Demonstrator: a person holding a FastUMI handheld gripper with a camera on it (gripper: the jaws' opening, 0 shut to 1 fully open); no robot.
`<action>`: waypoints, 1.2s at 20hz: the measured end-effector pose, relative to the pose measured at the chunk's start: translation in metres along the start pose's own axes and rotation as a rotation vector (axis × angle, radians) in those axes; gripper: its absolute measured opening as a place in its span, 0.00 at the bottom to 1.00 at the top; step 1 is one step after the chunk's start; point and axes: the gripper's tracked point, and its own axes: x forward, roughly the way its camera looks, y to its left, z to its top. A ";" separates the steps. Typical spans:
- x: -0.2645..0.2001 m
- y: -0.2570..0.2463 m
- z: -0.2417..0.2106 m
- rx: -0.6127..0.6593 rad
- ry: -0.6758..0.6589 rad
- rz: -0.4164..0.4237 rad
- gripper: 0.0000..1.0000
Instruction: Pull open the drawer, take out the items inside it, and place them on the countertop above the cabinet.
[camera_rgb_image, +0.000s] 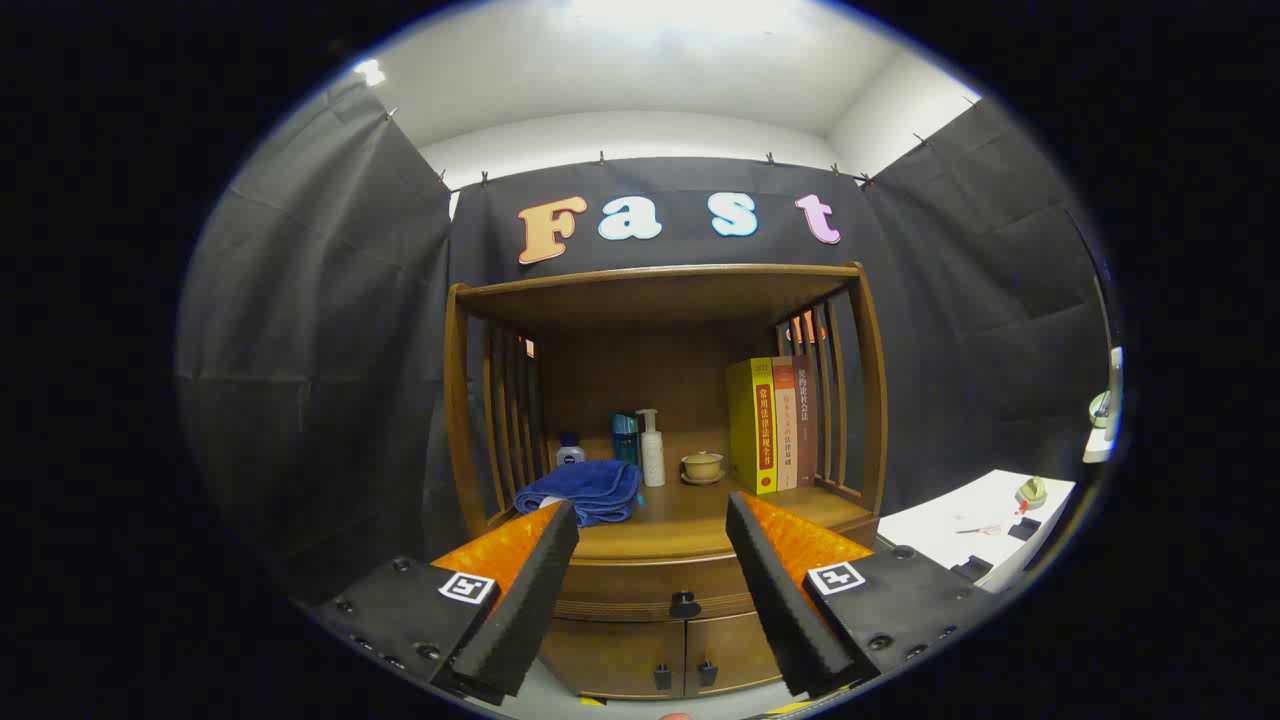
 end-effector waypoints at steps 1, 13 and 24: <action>-0.004 0.001 -0.004 0.007 0.011 -0.001 0.98; -0.023 0.003 0.009 0.020 0.000 -0.026 0.98; -0.023 -0.006 0.005 -0.006 -0.014 -0.030 0.98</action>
